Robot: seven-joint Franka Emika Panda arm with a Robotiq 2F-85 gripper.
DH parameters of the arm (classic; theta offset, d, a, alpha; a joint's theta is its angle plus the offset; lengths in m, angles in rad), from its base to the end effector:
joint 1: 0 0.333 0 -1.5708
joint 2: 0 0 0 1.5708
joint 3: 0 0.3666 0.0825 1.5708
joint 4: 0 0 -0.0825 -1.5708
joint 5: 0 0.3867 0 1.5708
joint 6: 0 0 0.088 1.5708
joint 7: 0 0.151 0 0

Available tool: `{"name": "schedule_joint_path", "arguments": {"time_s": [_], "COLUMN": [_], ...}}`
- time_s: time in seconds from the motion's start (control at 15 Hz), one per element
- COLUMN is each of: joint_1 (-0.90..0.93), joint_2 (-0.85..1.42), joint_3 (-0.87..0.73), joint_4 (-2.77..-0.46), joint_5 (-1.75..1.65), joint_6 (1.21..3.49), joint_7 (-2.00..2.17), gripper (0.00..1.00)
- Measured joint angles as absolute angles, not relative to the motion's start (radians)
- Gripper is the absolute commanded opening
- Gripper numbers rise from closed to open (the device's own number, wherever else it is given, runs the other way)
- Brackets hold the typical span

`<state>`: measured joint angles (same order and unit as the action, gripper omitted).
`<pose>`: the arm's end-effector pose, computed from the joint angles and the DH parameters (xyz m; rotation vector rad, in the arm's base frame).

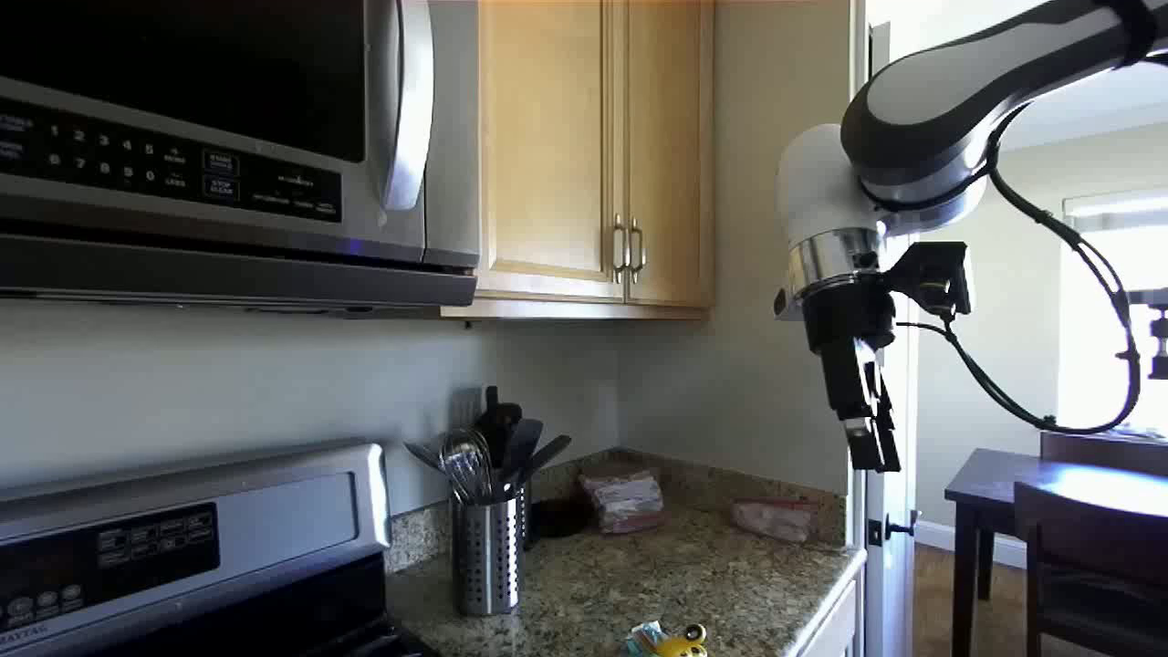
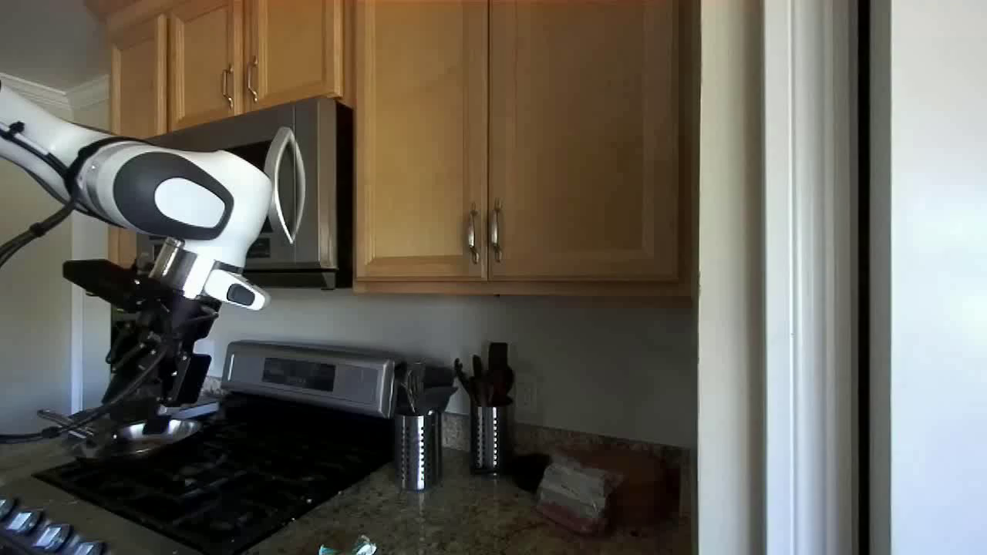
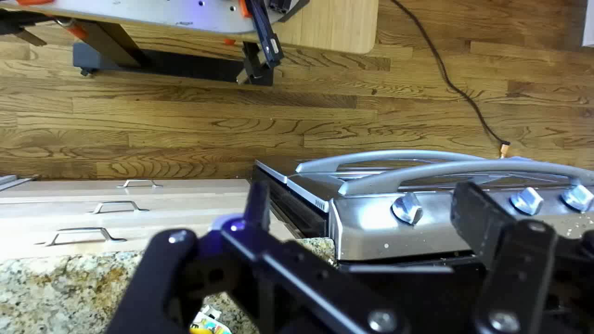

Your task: Open the cupboard, put the object inside then close it

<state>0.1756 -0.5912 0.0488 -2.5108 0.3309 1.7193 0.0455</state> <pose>0.2970 0.1143 0.4688 -2.8539 -0.1220 0.3383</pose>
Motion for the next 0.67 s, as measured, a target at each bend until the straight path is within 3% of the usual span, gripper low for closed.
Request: {"name": "schedule_joint_path", "arguments": {"time_s": [0.67], "joint_1": [0.17], "joint_2": [-0.588], "joint_3": [0.056], "joint_4": [-2.511], "joint_5": [0.331], "joint_6": [1.722], "joint_7": [0.043], "gripper": [1.0]}}
